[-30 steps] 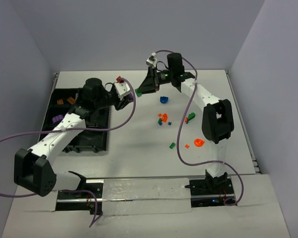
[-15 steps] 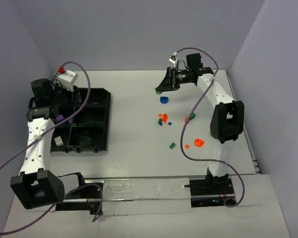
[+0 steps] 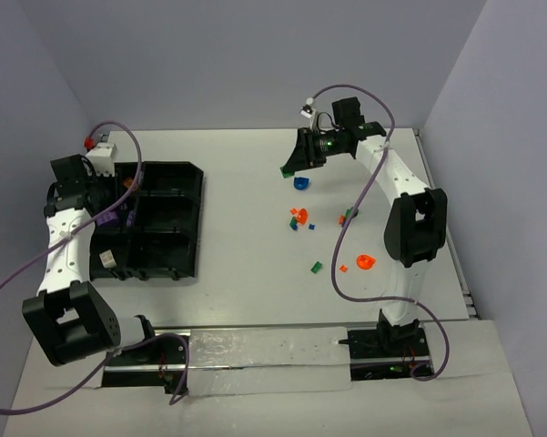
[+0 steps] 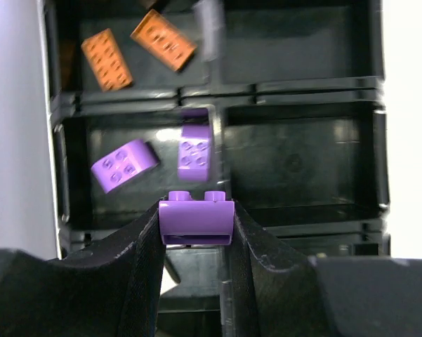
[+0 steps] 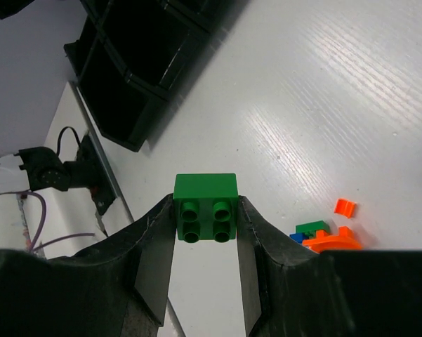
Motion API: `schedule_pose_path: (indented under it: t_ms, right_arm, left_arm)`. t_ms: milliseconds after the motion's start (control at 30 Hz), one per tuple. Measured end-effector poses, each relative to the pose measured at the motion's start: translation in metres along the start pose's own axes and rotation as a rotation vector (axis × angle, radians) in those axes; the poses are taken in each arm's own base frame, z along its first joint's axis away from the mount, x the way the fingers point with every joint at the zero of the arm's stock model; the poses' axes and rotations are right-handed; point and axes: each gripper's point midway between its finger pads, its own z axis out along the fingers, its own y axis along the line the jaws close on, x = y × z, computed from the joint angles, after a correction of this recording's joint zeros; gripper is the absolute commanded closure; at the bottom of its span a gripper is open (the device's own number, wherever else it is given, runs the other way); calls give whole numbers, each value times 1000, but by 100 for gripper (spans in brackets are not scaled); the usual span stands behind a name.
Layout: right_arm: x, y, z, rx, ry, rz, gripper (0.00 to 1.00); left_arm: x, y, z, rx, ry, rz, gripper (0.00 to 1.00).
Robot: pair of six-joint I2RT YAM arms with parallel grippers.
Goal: Sort the legos into containers by color
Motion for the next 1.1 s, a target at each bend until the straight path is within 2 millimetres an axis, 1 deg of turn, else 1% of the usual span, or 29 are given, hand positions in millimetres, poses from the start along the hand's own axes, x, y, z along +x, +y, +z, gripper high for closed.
schedule_pose_path:
  t_ms: [133, 200, 300, 367, 433, 500, 567, 633, 767, 867, 900, 933, 967, 1033, 1100]
  right_arm:
    - [-1, 10, 5, -15, 6, -24, 100]
    - [-1, 14, 8, -21, 9, -33, 100]
    - [0, 18, 11, -28, 16, -39, 100]
    - [1, 19, 12, -30, 19, -41, 100]
    - [1, 20, 12, -31, 20, -43, 100]
    - [1, 20, 13, -31, 21, -52, 100]
    - [2, 20, 14, -29, 22, -62, 100]
    - [2, 19, 14, -24, 23, -68, 100]
    - [1, 16, 15, -3, 21, -73, 100]
    - [-2, 13, 16, 17, 9, -66, 100]
    - [-6, 12, 17, 27, -4, -51, 100]
    - [-10, 12, 17, 34, -23, -38, 100]
    - [-16, 11, 19, 41, -46, -24, 100]
    - [-26, 12, 21, 52, -96, 34, 100]
    - [-36, 13, 23, 54, -146, 96, 100]
  left_arm:
    - [11, 17, 7, -62, 43, -45, 97]
    - [16, 22, 11, -81, 62, -60, 95]
    - [24, 26, 18, -89, 95, -76, 88]
    - [27, 26, 21, -86, 105, -79, 81]
    - [27, 27, 22, -87, 102, -79, 71]
    - [24, 28, 23, -90, 91, -76, 55]
    - [21, 30, 26, -93, 78, -74, 45]
    - [20, 31, 29, -94, 72, -73, 40]
    - [22, 31, 37, -82, 80, -69, 36]
    - [24, 27, 41, -52, 84, -68, 33]
    - [21, 24, 41, -35, 75, -66, 31]
    - [16, 21, 40, -10, 59, -66, 29]
    - [9, 16, 39, 24, 35, -68, 28]
    - [-11, 4, 34, 93, -32, -75, 28]
    - [-39, -15, 25, 175, -126, -68, 28]
